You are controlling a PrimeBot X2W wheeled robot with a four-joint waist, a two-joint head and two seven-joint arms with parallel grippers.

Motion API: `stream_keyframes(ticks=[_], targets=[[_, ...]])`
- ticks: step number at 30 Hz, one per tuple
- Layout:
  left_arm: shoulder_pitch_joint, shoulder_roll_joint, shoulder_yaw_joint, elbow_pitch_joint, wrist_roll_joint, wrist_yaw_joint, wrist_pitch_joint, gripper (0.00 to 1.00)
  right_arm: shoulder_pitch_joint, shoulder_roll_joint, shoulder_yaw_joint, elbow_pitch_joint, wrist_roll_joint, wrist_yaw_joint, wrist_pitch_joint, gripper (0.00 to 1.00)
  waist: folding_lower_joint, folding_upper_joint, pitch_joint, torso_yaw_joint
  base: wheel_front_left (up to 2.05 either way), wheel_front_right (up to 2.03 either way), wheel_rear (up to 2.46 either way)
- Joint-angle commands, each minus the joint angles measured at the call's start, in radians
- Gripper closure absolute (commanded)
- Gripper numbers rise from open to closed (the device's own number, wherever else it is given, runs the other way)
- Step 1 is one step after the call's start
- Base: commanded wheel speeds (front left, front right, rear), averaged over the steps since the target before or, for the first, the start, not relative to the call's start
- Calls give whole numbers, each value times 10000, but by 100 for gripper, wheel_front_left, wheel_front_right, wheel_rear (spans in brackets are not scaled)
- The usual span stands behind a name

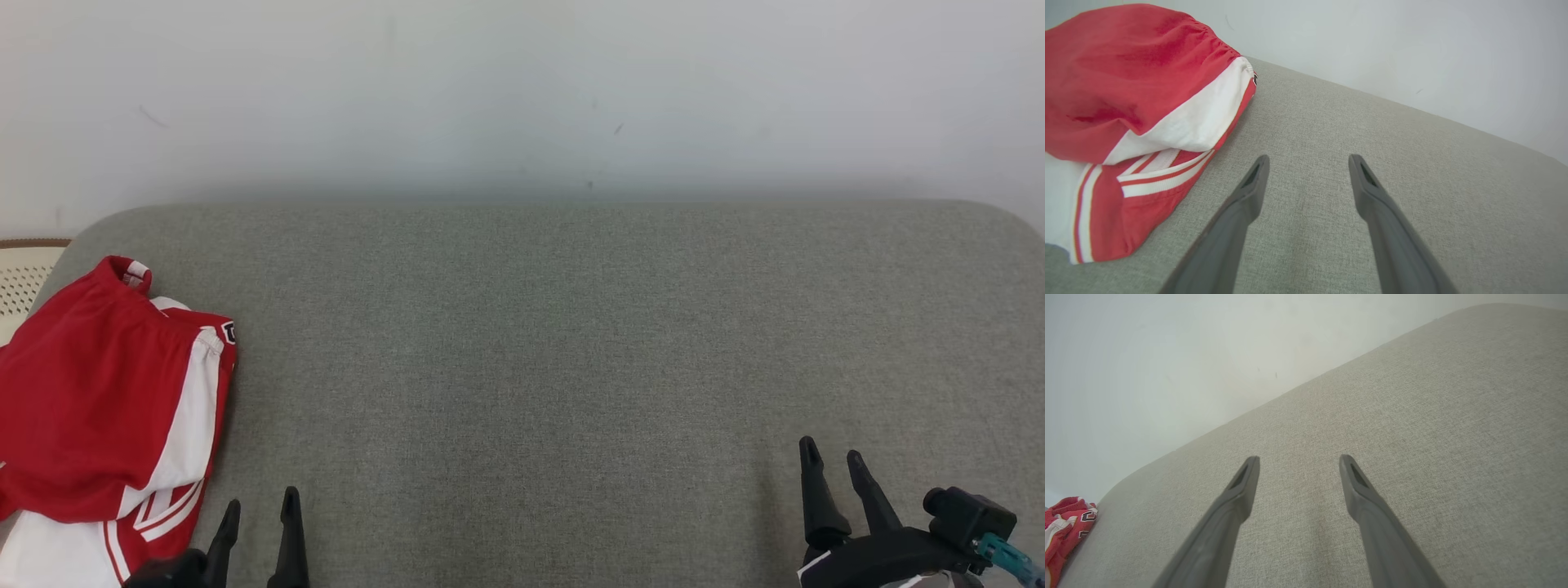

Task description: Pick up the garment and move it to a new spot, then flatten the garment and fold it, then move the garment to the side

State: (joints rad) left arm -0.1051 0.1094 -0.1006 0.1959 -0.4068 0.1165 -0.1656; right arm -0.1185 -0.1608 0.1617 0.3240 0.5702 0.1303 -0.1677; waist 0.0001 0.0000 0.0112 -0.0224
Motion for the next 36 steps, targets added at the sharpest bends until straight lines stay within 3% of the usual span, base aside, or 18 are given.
stream_keyframes(ticks=[1,36], targets=[[-57,110,-31,-32,325,71,-108,0,-172,-93,77,-50,-314,5,-105,0,-1,0,2,-1,0,0,0],[129,117,-365,153,3318,515,-868,0,-87,-188,422,193,-3370,7,-832,0,-1,0,68,89,0,0,0]])
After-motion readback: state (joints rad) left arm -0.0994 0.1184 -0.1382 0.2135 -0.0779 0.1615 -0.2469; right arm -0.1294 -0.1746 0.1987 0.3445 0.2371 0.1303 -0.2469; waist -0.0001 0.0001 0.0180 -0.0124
